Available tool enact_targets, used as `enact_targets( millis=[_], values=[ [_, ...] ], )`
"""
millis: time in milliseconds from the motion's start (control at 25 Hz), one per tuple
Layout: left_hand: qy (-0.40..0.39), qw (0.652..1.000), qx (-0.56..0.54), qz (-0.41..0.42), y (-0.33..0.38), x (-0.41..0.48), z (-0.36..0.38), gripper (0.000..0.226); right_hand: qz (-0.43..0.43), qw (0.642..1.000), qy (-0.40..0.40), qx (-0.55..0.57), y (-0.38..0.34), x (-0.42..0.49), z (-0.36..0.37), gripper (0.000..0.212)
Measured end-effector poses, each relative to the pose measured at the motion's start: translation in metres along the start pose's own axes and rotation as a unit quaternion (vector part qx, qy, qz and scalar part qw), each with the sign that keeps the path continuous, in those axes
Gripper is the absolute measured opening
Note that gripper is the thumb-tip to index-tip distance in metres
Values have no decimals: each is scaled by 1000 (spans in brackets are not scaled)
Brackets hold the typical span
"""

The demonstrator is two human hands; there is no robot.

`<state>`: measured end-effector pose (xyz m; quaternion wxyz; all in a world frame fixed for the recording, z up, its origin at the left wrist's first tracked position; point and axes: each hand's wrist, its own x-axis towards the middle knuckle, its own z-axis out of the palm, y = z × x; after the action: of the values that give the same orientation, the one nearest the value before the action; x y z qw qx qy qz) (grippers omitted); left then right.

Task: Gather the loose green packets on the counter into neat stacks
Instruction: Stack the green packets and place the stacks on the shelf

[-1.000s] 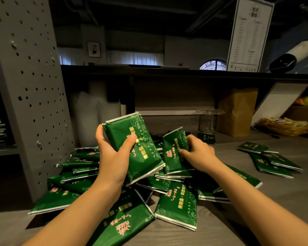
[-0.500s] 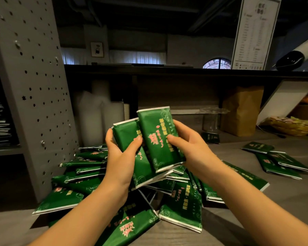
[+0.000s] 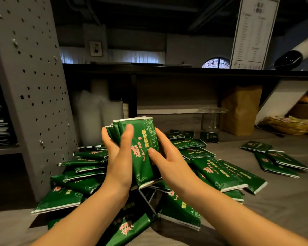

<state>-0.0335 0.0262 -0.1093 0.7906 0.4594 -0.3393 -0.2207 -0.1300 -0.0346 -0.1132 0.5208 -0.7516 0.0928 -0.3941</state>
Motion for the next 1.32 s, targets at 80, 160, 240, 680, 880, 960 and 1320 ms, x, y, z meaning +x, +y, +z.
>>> enact_targets(
  millis=[80,160,240,680,880,960,1320],
  values=[
    [-5,1000,22,13,-2,-1,0,102,9,1000,-19,-2,-3,1,-4,47],
    [2,999,38,26,-5,0,0,96,19,999,-38,2,-9,4,-11,46],
    [6,999,41,32,-5,0,2,86,36,999,-33,-4,-14,10,-23,41],
    [-98,993,68,-22,1,-3,77,82,141,903,151,-376,31,5,-190,33],
    [-131,988,57,-55,-17,-6,128,87,280,719,145,-620,62,-14,-276,44],
    [-139,987,55,-64,-26,-3,142,88,312,672,129,-659,66,-18,-299,52],
    [-130,987,41,-89,-43,18,155,85,457,667,25,-588,95,-2,-333,72]
  ],
)
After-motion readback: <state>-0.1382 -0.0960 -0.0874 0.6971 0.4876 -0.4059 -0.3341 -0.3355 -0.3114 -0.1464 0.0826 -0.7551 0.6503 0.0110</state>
